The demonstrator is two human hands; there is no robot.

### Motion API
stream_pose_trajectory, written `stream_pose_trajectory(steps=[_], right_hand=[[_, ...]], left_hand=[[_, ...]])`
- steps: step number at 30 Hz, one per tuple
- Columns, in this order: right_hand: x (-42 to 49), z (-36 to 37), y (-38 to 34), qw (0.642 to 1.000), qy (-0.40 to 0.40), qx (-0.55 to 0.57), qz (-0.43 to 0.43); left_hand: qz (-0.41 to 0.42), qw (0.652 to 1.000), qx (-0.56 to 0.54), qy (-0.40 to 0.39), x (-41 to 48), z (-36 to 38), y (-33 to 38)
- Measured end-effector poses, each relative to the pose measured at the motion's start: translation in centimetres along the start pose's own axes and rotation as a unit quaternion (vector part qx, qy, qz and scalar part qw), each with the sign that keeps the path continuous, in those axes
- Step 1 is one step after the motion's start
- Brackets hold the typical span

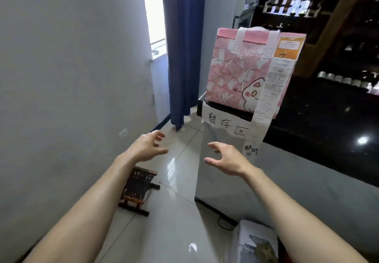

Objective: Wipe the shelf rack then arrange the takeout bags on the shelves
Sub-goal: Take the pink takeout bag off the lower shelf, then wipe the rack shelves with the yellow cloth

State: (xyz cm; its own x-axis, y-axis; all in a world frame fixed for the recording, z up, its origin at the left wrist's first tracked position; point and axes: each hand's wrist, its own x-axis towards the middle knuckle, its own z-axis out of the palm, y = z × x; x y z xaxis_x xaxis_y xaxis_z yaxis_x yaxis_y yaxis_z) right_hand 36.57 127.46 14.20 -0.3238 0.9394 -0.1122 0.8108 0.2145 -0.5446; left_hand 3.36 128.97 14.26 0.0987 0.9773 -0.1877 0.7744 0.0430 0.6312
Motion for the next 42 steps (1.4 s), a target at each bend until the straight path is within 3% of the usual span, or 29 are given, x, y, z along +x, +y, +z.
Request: stream_pose_trajectory(steps=[7, 14, 23, 30, 37, 42], right_hand=[[2.1, 9.8, -7.0, 0.982, -0.157, -0.005, -0.109], [3.3, 18.9, -18.9, 0.934, -0.269, -0.023, -0.233], [3.3, 28.9, -35.0, 0.849, -0.345, -0.067, -0.394], [3.5, 36.0, -46.2, 0.787, -0.385, -0.107, -0.470], [5.1, 43.3, -53.6, 0.723, -0.422, -0.146, -0.528], [6.3, 50.4, -59.3, 0.652, -0.472, -0.172, -0.568]], left_hand=[[-0.193, 0.979, -0.001, 0.061, -16.5, 1.4, -9.6], [-0.352, 0.920, -0.045, 0.166, -31.7, 0.3, -16.4], [-0.444, 0.845, -0.093, 0.282, -43.9, -2.2, -23.7], [-0.490, 0.785, -0.137, 0.353, -50.4, -3.6, -28.9], [-0.557, 0.706, -0.204, 0.387, -53.1, -2.0, -33.3], [-0.614, 0.637, -0.244, 0.396, -54.1, -0.6, -36.1]])
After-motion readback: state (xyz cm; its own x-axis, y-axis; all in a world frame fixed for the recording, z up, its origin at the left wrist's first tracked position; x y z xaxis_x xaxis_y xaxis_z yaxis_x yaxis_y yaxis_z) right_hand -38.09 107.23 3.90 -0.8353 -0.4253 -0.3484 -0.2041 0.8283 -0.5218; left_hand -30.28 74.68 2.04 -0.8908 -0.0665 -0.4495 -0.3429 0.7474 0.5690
